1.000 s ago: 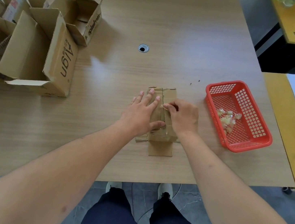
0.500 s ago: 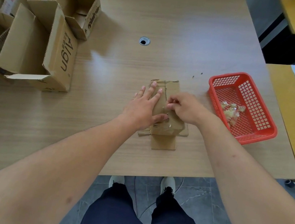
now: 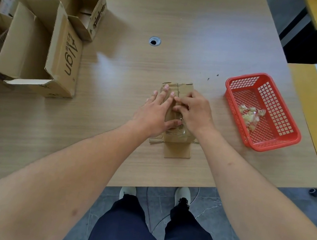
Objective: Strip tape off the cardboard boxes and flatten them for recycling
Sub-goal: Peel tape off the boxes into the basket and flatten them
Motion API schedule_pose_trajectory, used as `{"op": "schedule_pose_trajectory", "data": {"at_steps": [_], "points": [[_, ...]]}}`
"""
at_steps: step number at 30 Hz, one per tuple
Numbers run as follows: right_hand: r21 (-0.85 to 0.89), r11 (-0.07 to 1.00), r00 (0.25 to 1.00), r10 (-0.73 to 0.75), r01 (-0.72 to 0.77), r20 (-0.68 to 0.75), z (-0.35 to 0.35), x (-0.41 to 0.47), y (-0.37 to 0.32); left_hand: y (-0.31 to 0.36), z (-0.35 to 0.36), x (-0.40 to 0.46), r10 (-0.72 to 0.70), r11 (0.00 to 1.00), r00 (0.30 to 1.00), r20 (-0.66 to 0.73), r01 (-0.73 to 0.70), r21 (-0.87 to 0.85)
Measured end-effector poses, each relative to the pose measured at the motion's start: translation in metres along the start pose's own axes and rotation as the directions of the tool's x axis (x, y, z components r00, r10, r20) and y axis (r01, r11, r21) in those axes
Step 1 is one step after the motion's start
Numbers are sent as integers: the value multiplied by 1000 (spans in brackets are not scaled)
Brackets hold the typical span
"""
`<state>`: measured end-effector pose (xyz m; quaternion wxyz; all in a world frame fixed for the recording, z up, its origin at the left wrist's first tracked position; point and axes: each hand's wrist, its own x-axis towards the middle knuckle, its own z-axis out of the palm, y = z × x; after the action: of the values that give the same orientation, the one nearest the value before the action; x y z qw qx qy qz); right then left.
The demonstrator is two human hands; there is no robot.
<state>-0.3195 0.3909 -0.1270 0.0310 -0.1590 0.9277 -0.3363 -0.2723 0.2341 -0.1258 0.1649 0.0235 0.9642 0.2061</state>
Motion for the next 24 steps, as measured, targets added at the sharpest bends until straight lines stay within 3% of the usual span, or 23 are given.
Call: {"op": "schedule_pose_trajectory", "data": {"at_steps": [4,8,13,17,19,21,24], "points": [[-49,998,999,35,-35,-9,-9,3,-7,0,1,-1,-15,999,1000,0,15,-40],[-120,991,990,78,-63,119,-16,4,-12,-1,0,-1,-16,999,1000,7,16,-35],[-33,970,950,244,-242,193,-24,8,3,-1,2,0,-11,999,1000,-5,10,-40],[-30,995,991,94,-97,-92,-16,-2,4,4,1,-1,-3,999,1000,-4,2,-54],[-59,998,985,17,-28,-169,-9,-6,1,1,-4,-3,11,998,1000,22,-10,-57],[-40,999,985,-43,37,-166,-6,-7,5,-2,-11,-4,27,999,998,59,-25,-23],[31,996,996,-82,83,-15,-9,-8,10,-4,-17,-4,33,998,995,97,-39,59]]}}
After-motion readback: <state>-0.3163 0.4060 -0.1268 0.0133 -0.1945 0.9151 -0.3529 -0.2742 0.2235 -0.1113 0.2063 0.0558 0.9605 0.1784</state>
